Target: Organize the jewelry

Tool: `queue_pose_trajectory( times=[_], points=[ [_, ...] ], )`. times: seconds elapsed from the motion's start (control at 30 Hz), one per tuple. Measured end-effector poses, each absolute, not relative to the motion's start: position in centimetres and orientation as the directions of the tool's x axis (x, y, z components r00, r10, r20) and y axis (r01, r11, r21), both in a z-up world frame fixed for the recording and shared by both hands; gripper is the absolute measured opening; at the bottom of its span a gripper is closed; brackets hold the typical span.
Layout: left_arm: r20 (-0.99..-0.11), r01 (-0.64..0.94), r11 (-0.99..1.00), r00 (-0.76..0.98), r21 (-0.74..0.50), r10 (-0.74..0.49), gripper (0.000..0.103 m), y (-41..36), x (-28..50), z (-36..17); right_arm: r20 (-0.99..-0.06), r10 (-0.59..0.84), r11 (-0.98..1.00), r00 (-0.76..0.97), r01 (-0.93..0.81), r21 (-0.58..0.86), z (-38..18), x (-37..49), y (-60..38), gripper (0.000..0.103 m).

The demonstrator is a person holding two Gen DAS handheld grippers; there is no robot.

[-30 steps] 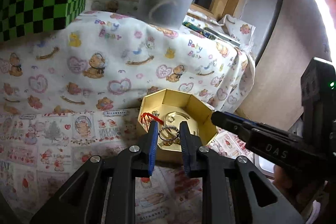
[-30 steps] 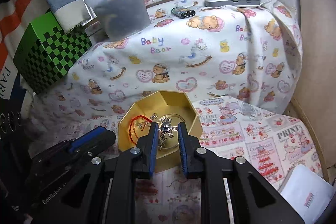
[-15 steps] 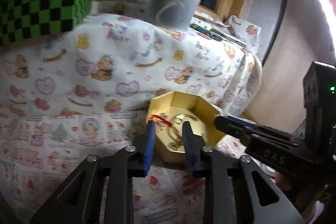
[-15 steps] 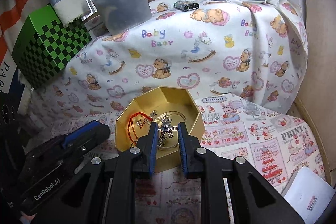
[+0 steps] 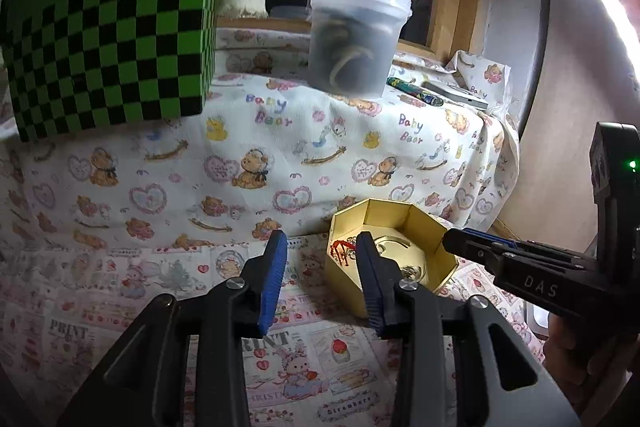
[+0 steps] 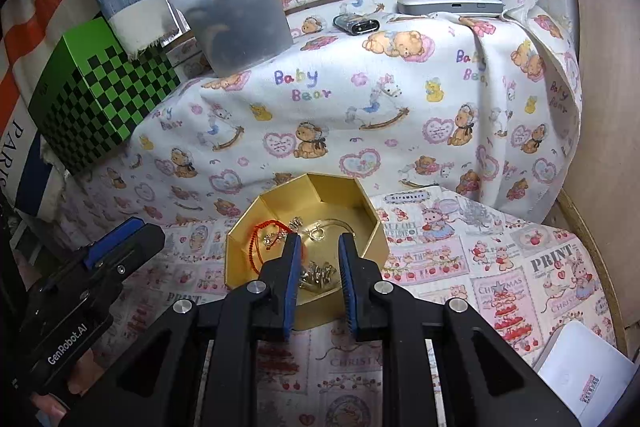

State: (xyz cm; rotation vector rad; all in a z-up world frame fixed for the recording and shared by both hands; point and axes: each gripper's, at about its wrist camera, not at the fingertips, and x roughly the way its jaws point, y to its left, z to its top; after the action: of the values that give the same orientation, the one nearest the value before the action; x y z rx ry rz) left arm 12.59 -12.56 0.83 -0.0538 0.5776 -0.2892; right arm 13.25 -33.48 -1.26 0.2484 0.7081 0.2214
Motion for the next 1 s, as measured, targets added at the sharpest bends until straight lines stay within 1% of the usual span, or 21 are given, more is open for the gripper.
queue_pose_trajectory(
  times=[0.17, 0.23, 0.27, 0.33, 0.4, 0.47, 0.53, 0.6, 0.7, 0.77, 0.83, 0.9, 0.93, 0.97, 1.0],
  points=[
    [-0.506, 0.240, 0.967, 0.826, -0.086, -0.250, 0.039, -12.1, 11.3, 2.0, -0.587, 0.292, 0.944, 0.755, -0.130, 0.302, -0.5, 12.6, -33.4, 0.021],
    [-0.487, 0.195, 0.980, 0.852, -0.049, -0.194, 0.040, -11.5, 10.2, 2.5, -0.576, 0.294, 0.945, 0.763, -0.140, 0.297, -0.1, 12.2, -33.0, 0.021],
    [-0.468, 0.164, 0.986, 0.870, -0.020, -0.154, 0.048, -11.2, 9.4, 3.0, -0.569, 0.295, 0.945, 0.768, -0.145, 0.294, 0.1, 11.9, -32.9, 0.021],
    [-0.427, 0.134, 0.991, 0.896, -0.001, -0.121, 0.059, -10.2, 8.0, 3.9, -0.553, 0.302, 0.944, 0.777, -0.163, 0.286, 0.6, 11.3, -32.4, 0.020],
    [-0.394, 0.122, 0.992, 0.911, -0.017, -0.119, 0.061, -9.0, 6.6, 4.8, -0.529, 0.299, 0.947, 0.794, -0.177, 0.269, 1.2, 10.6, -31.8, 0.020],
    [-0.376, 0.109, 0.994, 0.920, -0.029, -0.112, 0.067, -7.7, 5.8, 5.5, -0.504, 0.297, 0.948, 0.811, -0.188, 0.256, 1.7, 10.0, -31.3, 0.020],
    [-0.370, 0.078, 0.997, 0.926, -0.018, -0.080, 0.067, -6.8, 5.3, 5.8, -0.480, 0.305, 0.946, 0.822, -0.204, 0.251, 2.0, 9.5, -30.8, 0.021],
    [-0.357, 0.051, 0.999, 0.933, -0.010, -0.051, 0.072, -5.9, 4.9, 5.9, -0.461, 0.308, 0.947, 0.833, -0.222, 0.231, 2.1, 9.0, -30.2, 0.021],
    [-0.346, 0.030, 1.000, 0.938, -0.003, -0.029, 0.077, -4.6, 4.3, 5.9, -0.435, 0.294, 0.954, 0.851, -0.230, 0.194, 2.4, 8.3, -29.3, 0.028],
    [-0.318, -0.015, 1.000, 0.948, 0.021, 0.021, 0.091, -3.9, 3.8, 5.6, -0.416, 0.298, 0.953, 0.859, -0.240, 0.186, 2.5, 7.9, -29.0, 0.030],
    [-0.313, -0.033, 0.999, 0.949, 0.019, 0.037, 0.096, -3.5, 3.8, 5.2, -0.401, 0.298, 0.953, 0.866, -0.246, 0.176, 2.6, 7.5, -28.7, 0.032],
    [-0.333, -0.023, 1.000, 0.943, -0.009, 0.019, 0.096, -2.9, 4.1, 4.5, -0.391, 0.287, 0.957, 0.875, -0.243, 0.157, 2.6, 7.2, -28.3, 0.040],
    [-0.342, -0.026, 0.999, 0.940, -0.018, 0.019, 0.096, -2.7, 4.2, 4.2, -0.388, 0.284, 0.958, 0.877, -0.243, 0.152, 2.5, 7.2, -28.2, 0.051],
    [-0.349, -0.030, 0.999, 0.937, -0.024, 0.020, 0.097, -2.5, 4.4, 3.8, -0.385, 0.285, 0.958, 0.878, -0.246, 0.149, 2.4, 7.1, -27.9, 0.057],
    [-0.355, -0.032, 0.999, 0.935, -0.027, 0.020, 0.097, -2.4, 4.5, 3.4, -0.386, 0.286, 0.958, 0.877, -0.248, 0.147, 2.2, 7.2, -27.8, 0.057]
  ],
)
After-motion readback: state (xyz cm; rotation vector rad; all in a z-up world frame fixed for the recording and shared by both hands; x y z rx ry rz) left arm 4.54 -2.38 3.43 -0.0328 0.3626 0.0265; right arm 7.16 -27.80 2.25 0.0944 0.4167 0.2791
